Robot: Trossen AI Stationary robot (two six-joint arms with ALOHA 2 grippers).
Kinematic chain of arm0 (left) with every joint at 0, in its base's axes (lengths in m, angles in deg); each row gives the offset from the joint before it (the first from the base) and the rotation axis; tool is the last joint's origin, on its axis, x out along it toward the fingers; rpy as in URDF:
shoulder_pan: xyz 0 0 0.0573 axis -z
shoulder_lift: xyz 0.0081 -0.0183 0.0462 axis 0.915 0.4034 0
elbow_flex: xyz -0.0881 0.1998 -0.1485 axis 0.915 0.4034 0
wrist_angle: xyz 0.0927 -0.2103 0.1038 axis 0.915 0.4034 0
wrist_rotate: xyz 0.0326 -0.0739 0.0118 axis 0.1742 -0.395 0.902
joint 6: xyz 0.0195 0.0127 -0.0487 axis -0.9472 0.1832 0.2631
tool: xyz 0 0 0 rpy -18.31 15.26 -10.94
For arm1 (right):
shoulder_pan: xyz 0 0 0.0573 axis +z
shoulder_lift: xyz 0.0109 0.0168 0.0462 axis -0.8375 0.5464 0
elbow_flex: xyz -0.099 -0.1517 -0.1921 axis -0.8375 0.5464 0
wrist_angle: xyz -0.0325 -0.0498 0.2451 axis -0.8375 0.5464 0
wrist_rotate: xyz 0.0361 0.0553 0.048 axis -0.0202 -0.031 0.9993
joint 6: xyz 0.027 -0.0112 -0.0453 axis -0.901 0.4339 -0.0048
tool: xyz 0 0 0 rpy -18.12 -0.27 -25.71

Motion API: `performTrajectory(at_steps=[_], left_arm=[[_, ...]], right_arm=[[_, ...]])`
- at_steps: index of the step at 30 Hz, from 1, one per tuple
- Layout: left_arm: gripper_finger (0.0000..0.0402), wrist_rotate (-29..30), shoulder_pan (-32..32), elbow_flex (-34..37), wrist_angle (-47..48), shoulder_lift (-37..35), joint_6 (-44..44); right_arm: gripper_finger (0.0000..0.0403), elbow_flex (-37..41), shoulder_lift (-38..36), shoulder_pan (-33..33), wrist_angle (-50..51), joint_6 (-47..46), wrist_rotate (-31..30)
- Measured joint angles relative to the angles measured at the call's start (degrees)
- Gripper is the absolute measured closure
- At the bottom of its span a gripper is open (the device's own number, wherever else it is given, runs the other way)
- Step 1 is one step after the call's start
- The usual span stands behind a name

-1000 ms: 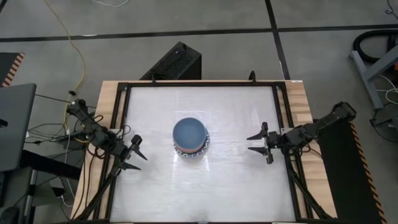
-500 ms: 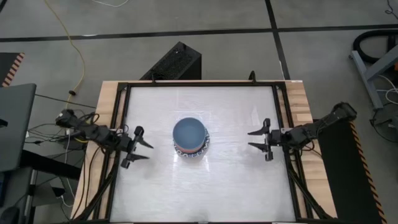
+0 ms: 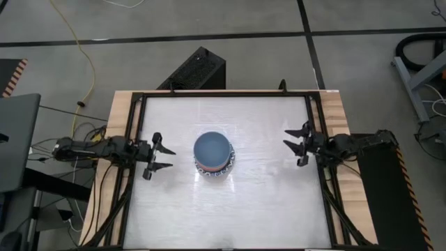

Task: Nest bowls inside each other
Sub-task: Return to Home Position

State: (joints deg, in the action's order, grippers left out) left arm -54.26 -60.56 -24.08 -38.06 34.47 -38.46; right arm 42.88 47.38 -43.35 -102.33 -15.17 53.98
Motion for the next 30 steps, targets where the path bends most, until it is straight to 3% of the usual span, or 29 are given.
performTrajectory(at_steps=[8, 30], left_arm=[[0.0193, -1.56, -1.78, 0.02, -0.33, 0.23, -0.49], [0.0193, -0.52, -1.75, 0.02, -0.27, 3.85, -2.96]], right_arm=[[0.0186, -0.09, -0.46, -0.45, 9.94, -2.9, 2.89], [0.0186, -0.07, 1.23, -0.51, 10.62, -2.13, 4.75]])
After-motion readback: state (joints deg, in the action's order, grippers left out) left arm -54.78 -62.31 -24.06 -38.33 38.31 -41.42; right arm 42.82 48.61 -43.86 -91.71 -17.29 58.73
